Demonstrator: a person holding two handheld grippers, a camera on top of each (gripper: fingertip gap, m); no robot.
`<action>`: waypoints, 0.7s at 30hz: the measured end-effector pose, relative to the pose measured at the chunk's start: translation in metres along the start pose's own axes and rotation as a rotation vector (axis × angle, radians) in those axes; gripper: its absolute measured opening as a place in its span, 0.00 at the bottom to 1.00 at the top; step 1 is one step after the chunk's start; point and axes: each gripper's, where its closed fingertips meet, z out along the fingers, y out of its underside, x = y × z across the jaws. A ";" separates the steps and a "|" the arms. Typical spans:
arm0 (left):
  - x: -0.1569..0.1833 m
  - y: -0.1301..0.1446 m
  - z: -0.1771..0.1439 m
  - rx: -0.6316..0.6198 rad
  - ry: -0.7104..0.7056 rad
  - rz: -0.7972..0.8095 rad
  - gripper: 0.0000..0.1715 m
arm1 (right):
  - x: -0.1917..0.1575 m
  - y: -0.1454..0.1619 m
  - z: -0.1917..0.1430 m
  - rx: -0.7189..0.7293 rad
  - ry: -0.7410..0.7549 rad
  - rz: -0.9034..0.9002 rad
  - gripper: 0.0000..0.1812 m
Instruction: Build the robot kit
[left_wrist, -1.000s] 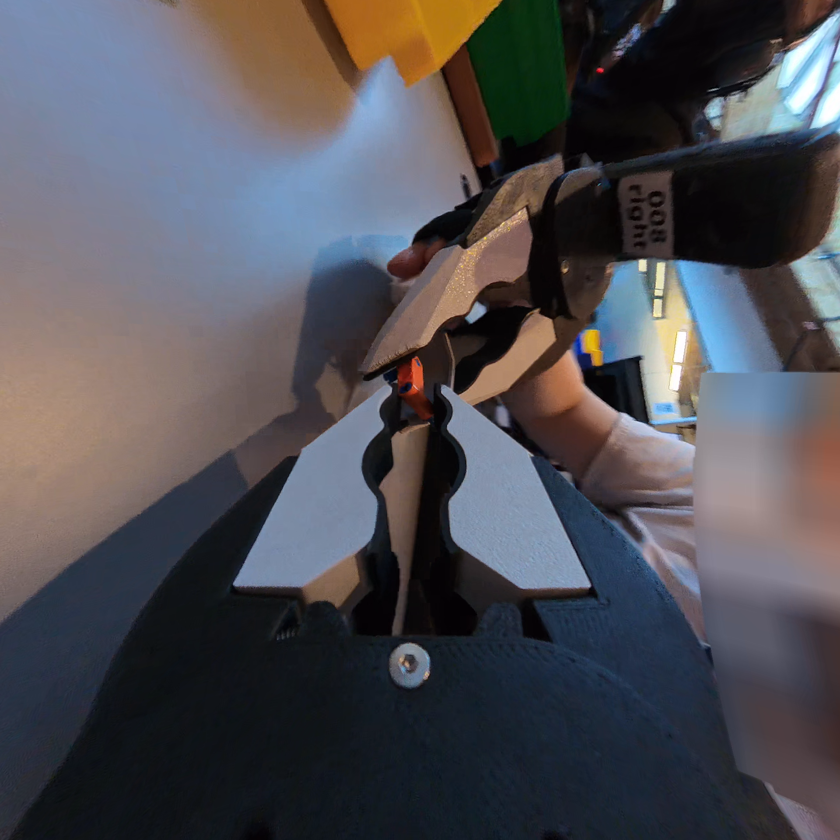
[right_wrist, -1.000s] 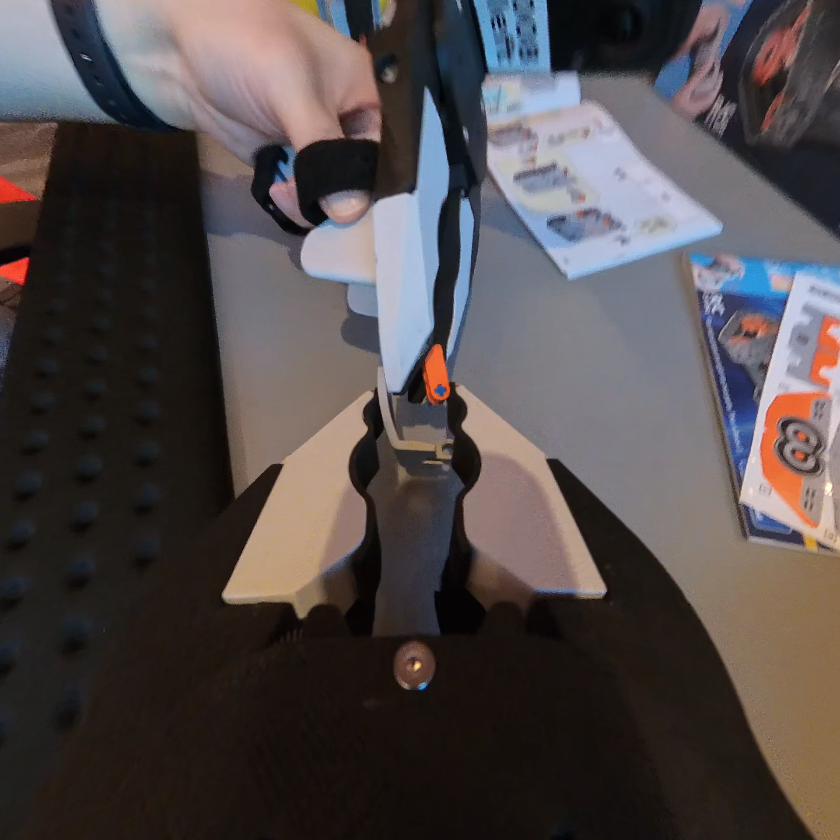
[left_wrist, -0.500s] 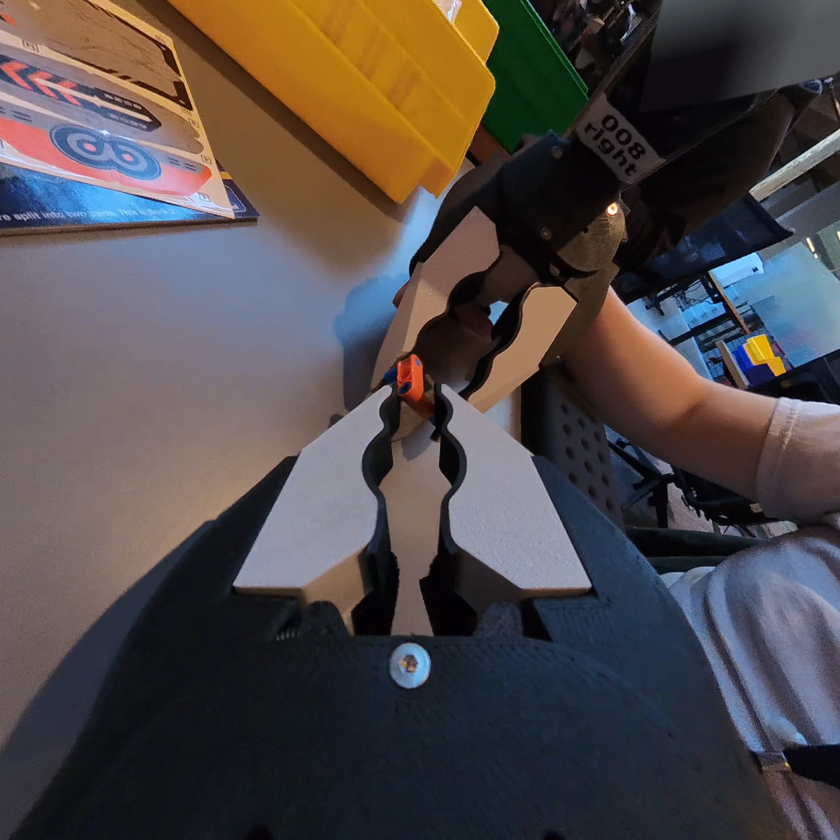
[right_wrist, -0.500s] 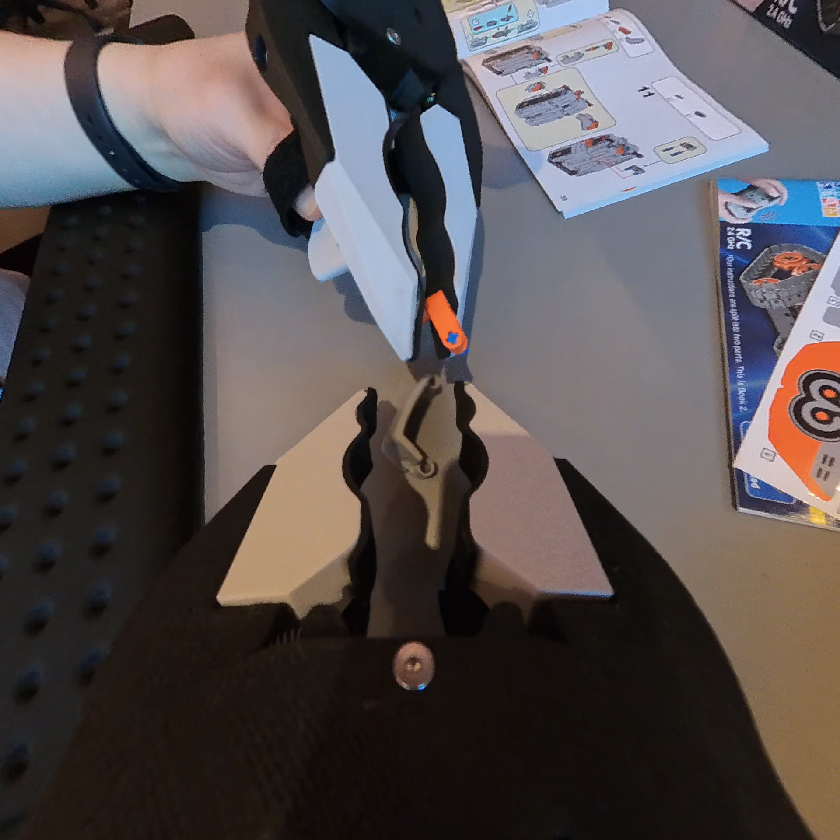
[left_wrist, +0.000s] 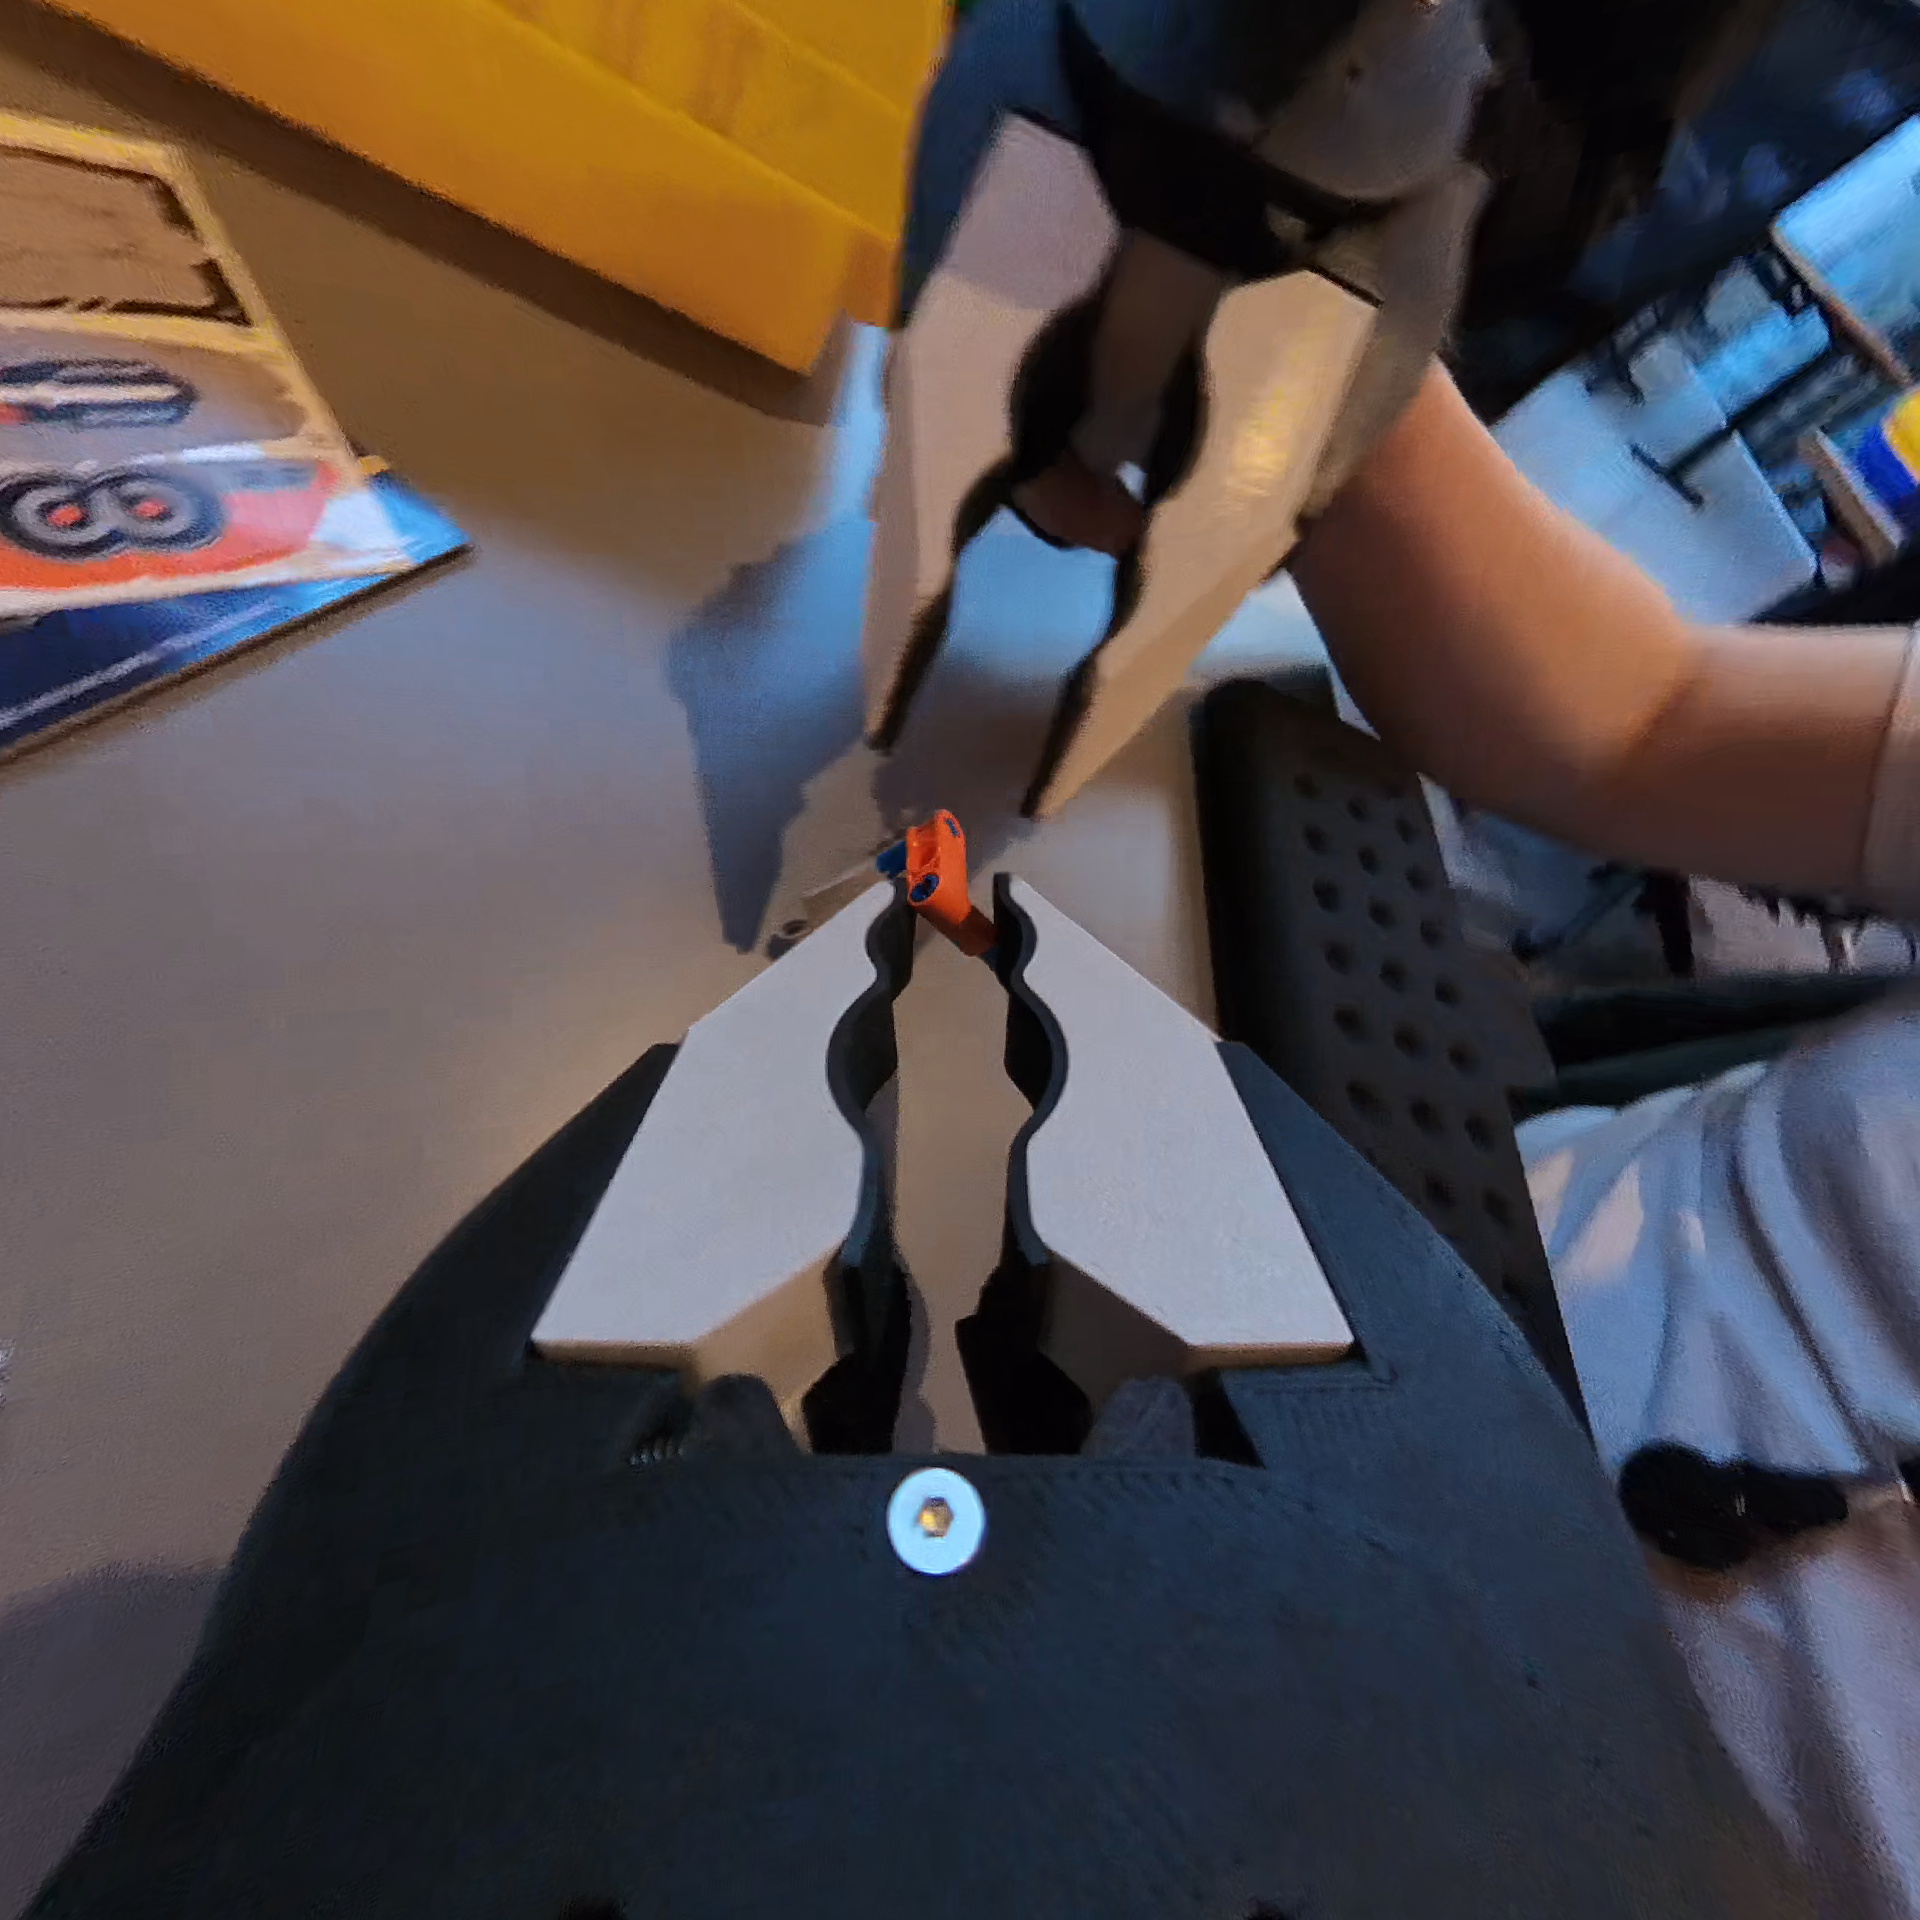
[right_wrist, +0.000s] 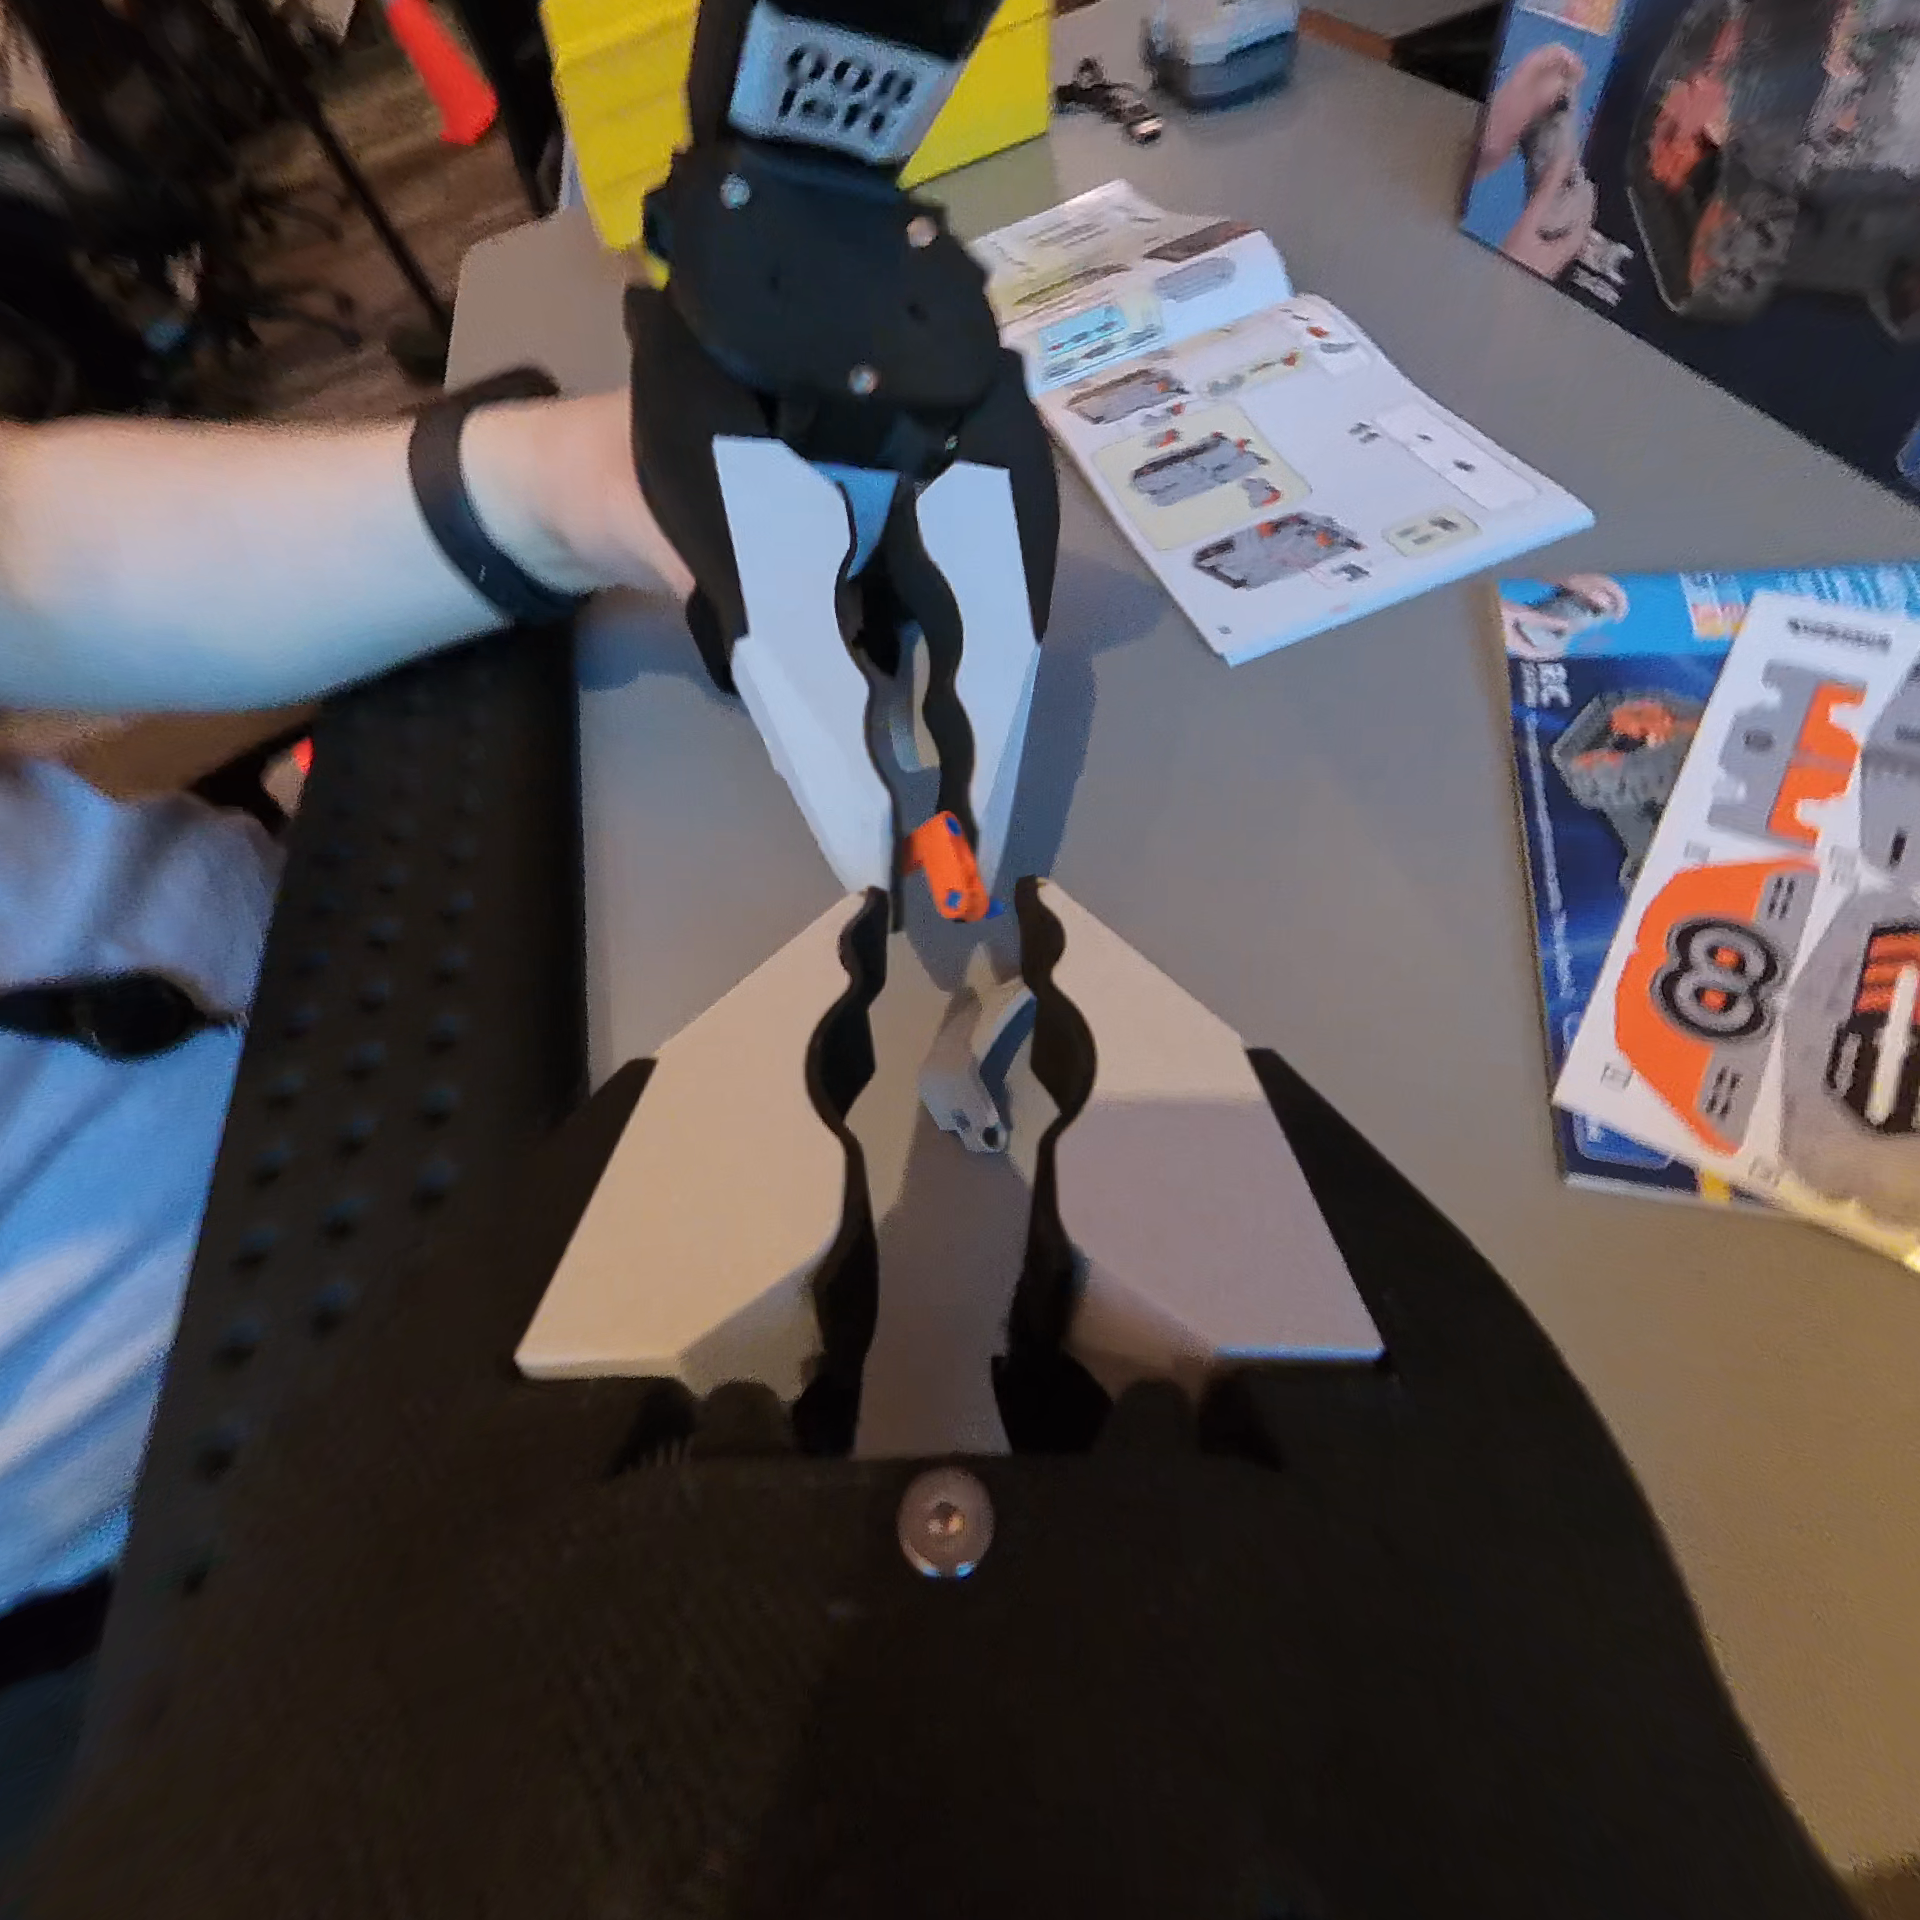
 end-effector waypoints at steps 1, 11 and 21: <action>0.005 0.001 0.000 -0.026 0.014 0.040 0.08 | 0.000 0.001 0.001 -0.030 -0.004 -0.070 0.13; 0.022 0.007 0.000 -0.183 -0.016 0.293 0.08 | -0.026 0.000 0.010 -0.100 -0.358 0.284 0.10; 0.024 0.006 -0.003 -0.193 -0.028 0.320 0.08 | -0.030 0.000 0.006 -0.056 -0.469 0.438 0.12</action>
